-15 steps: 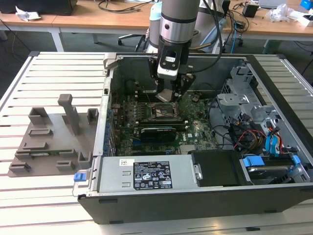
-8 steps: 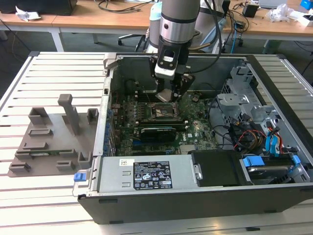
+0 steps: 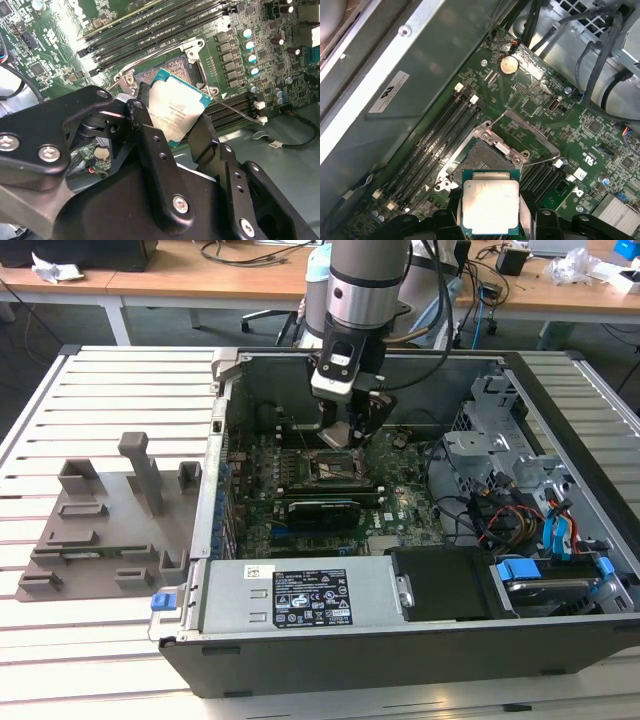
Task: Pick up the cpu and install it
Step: 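Place the cpu into insertion slot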
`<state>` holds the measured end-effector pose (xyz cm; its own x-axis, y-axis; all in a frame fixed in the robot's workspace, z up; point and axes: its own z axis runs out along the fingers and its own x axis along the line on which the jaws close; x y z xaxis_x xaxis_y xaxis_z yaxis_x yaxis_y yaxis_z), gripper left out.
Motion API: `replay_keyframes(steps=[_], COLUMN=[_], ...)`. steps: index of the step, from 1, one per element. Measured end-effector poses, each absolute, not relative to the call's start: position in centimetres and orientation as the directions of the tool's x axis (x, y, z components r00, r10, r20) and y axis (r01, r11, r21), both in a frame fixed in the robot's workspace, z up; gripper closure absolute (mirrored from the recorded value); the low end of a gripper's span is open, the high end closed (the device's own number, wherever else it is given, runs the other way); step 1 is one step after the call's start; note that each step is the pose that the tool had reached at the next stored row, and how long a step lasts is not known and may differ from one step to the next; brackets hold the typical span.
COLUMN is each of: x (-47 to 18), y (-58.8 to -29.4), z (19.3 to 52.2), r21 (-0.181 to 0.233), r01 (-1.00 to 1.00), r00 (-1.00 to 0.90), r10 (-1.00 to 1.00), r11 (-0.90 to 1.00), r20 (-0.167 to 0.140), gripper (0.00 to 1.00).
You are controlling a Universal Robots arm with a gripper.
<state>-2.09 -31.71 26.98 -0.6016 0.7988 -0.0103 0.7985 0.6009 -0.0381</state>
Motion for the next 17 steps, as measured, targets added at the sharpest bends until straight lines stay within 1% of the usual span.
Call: replay_keyframes(steps=[17], x=[-2.09], y=[-31.71], z=[26.94], r21=[-0.038], r01=[0.869], r00=[-0.494], r10=[0.87], r11=[0.493], r20=[-0.01], gripper=[0.45])
